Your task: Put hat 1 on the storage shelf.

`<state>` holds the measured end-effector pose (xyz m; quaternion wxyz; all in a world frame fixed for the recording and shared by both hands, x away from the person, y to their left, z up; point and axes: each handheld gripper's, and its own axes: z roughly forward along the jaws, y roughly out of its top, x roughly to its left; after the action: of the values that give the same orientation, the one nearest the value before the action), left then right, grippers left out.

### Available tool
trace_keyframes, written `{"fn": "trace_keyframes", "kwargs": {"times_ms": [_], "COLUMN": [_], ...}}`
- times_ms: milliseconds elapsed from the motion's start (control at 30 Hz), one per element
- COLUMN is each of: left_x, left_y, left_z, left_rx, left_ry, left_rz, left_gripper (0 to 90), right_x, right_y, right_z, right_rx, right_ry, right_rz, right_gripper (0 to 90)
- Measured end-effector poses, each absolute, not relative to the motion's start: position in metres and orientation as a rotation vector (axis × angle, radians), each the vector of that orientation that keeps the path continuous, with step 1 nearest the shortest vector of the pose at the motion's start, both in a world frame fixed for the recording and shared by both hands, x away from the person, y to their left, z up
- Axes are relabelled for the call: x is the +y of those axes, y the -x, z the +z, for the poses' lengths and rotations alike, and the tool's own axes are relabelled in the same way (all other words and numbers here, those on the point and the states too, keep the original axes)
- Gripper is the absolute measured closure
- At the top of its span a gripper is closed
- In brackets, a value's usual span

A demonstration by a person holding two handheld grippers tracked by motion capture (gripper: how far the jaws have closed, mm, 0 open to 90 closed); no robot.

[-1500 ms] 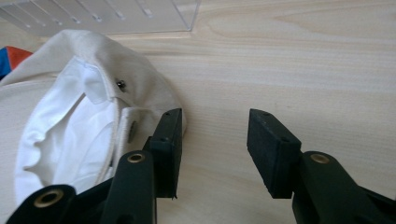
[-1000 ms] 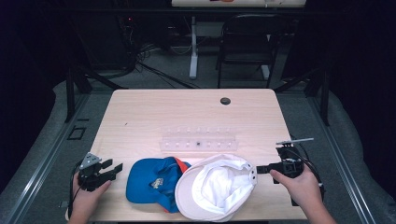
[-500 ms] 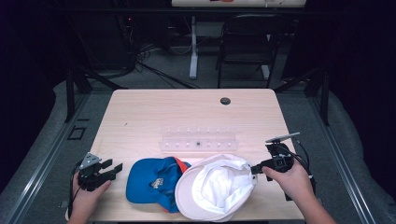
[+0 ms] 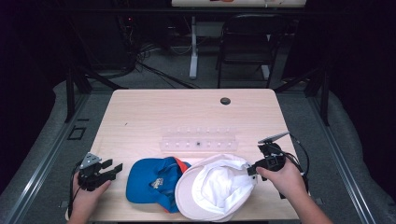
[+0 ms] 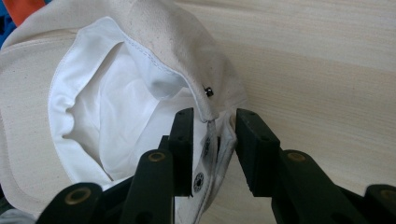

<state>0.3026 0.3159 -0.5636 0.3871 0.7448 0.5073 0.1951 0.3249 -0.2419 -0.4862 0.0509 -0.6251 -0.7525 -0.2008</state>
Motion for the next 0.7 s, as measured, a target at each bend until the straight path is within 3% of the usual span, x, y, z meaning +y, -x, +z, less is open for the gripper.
{"fn": "trace_keyframes", "kwargs": {"times_ms": [300, 700], "left_x": [0.316, 0.316], "left_y": [-0.303, -0.303], "left_z": [-0.564, -0.564], "left_rx": [1.291, 1.290], "left_ry": [-1.897, -1.901], "left_rz": [0.496, 0.495], "left_gripper": [48.2, 48.2], "right_x": [-0.235, -0.229], "right_y": [-0.328, -0.330], "right_z": [-0.493, -0.494], "right_rx": [-2.320, -2.357], "right_ry": [1.882, 1.887], "right_rz": [-0.550, -0.455], "right_gripper": [68.3, 78.7]}}
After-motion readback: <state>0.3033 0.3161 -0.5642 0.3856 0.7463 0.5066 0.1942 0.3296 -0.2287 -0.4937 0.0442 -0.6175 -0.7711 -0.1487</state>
